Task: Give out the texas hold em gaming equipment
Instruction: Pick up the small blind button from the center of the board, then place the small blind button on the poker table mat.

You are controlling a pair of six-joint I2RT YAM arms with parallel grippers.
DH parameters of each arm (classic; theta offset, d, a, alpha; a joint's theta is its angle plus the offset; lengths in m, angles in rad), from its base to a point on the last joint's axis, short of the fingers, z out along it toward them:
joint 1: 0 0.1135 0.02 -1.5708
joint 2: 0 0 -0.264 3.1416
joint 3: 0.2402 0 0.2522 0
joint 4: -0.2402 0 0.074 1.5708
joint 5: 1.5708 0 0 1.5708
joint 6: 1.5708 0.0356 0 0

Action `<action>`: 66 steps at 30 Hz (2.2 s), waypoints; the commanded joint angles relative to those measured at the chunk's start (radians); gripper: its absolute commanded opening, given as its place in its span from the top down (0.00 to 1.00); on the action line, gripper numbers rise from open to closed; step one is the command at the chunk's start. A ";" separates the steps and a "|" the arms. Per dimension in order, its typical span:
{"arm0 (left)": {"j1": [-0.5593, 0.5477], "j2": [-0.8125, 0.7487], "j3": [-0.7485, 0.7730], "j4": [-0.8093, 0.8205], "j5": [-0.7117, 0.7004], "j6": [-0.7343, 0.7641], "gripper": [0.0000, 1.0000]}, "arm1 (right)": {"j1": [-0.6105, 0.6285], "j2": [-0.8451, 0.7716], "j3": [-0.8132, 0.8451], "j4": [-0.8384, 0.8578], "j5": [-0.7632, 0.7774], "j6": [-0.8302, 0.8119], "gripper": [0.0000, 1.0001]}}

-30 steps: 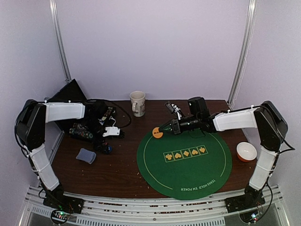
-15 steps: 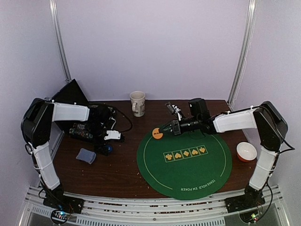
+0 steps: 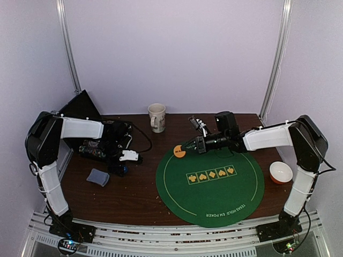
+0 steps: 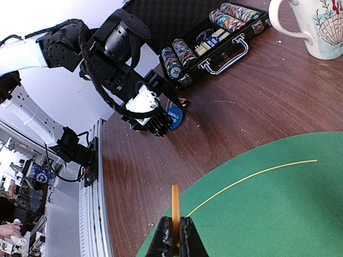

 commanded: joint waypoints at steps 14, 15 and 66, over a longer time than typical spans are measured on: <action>-0.006 0.002 0.030 0.043 0.025 -0.030 0.56 | -0.014 -0.024 0.005 0.007 -0.007 0.012 1.00; -0.006 -0.005 0.033 0.042 0.029 -0.031 0.56 | -0.015 -0.025 0.006 0.004 -0.004 0.012 1.00; -0.572 -0.036 0.156 0.806 0.449 -0.642 0.13 | -0.242 -0.484 -0.001 -0.571 0.441 -0.078 1.00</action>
